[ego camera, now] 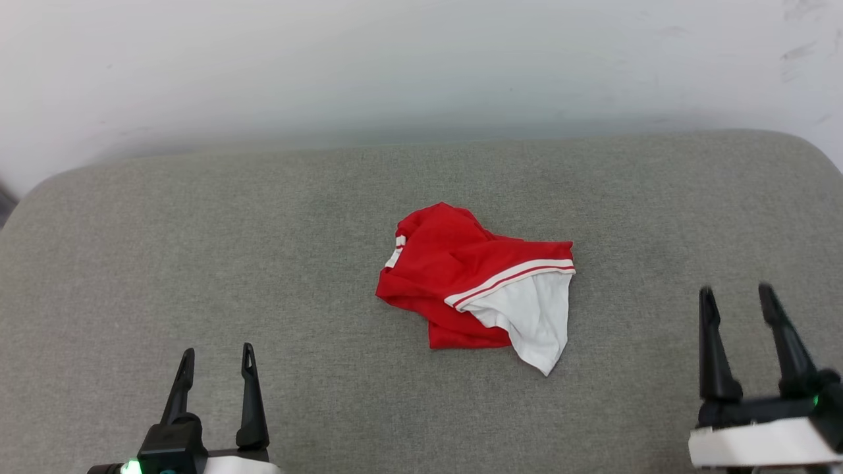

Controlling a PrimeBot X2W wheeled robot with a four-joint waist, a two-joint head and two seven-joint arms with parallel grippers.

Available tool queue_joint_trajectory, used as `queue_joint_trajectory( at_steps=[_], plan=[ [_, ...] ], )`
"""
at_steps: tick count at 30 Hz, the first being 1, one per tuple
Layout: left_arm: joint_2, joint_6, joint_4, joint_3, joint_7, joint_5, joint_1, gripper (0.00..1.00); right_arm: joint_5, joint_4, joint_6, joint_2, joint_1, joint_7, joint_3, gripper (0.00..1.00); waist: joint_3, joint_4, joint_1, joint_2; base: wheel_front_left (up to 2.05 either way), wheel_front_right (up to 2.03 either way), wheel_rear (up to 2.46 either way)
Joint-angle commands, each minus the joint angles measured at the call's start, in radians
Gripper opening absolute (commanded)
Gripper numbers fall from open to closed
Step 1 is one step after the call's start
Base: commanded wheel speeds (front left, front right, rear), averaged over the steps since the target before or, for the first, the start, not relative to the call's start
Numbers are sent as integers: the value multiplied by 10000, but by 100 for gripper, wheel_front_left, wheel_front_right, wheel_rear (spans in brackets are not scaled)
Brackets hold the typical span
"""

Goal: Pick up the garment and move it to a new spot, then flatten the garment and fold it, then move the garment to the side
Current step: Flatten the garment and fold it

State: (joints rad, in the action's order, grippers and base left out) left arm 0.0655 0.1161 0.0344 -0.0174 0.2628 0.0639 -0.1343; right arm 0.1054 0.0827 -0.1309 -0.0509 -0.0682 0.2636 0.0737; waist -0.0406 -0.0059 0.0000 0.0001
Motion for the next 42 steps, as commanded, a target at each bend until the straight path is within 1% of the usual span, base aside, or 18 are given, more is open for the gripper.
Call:
queue_joint_trajectory(
  at_steps=[1,7,9,10,11,15,17,20,23,26,29,31,34,35,36,39,40,42],
  plan=[
    [-2,-4,19,47,30,-69,-22,100,-93,107,3,12,212,18,-8,100,-19,8,0,-1,0,0,0],
    [-72,-61,73,136,28,-107,209,100,-834,962,3,12,1789,17,-359,100,-305,14,0,-1,0,0,0],
    [-86,-88,62,138,30,-125,295,100,-764,822,3,-183,2367,17,-752,100,-405,24,0,-1,0,0,0],
    [-89,-78,62,148,28,-126,339,100,-498,705,5,-322,2689,17,-1017,100,-455,27,0,-1,0,0,0],
    [-93,-77,61,154,28,-125,381,100,-297,526,5,-558,2999,17,-1328,100,-498,21,0,-1,0,0,0],
    [-119,-36,89,232,30,-92,447,100,167,-471,5,-1974,4125,17,-3005,100,-657,-30,0,-1,0,0,0],
    [-119,-20,111,264,30,-90,463,100,460,-1036,9,-2739,4817,-268,-3947,100,-714,-51,0,-1,0,0,0],
    [-130,-5,141,269,30,-92,510,100,1390,-1701,6,-3754,5713,-1690,-5594,100,-822,-61,0,-1,0,0,0],
    [-139,-6,158,251,30,-88,611,100,2506,-1831,8,-4711,6772,-3315,-7089,100,-988,-48,0,-1,0,0,0],
    [-143,-42,135,213,30,-86,716,100,3664,-1875,6,-5407,7532,-4974,-8465,100,-1196,-2,0,-1,0,0,0],
    [-146,-75,131,169,30,-70,914,100,4682,-1926,5,-5890,8216,-6574,-9629,100,-1473,71,0,-1,0,0,0],
    [-148,-81,127,127,29,-51,1057,100,5313,-1969,6,-6050,8619,-7333,-10205,100,-1699,150,0,-1,0,0,0],
    [-149,-80,104,73,30,32,1319,100,5749,-2067,6,-6155,9231,-7986,-11156,100,-2100,270,0,-1,0,0,0],
    [-150,-76,92,62,30,57,1394,100,6005,-2167,6,-6073,9334,-8161,-11442,100,-2232,295,0,-1,0,0,0],
    [-151,-99,42,-23,29,93,1631,100,6358,-2567,6,-5916,9839,-8553,-12249,100,-2586,426,0,-1,0,0,0],
    [-152,-103,1,-77,30,142,1822,100,6783,-3164,5,-5669,9983,-8620,-12916,100,-2857,543,0,-1,0,0,0],
    [-152,-159,-50,-108,30,174,1964,100,6923,-3797,8,-5532,9905,-8697,-13381,100,-3024,667,0,-1,0,0,0],
    [-151,-173,-87,-91,30,168,2016,100,6974,-4105,11,-5455,9656,-8727,-13579,100,-3053,719,0,-1,0,0,0]
  ],
)
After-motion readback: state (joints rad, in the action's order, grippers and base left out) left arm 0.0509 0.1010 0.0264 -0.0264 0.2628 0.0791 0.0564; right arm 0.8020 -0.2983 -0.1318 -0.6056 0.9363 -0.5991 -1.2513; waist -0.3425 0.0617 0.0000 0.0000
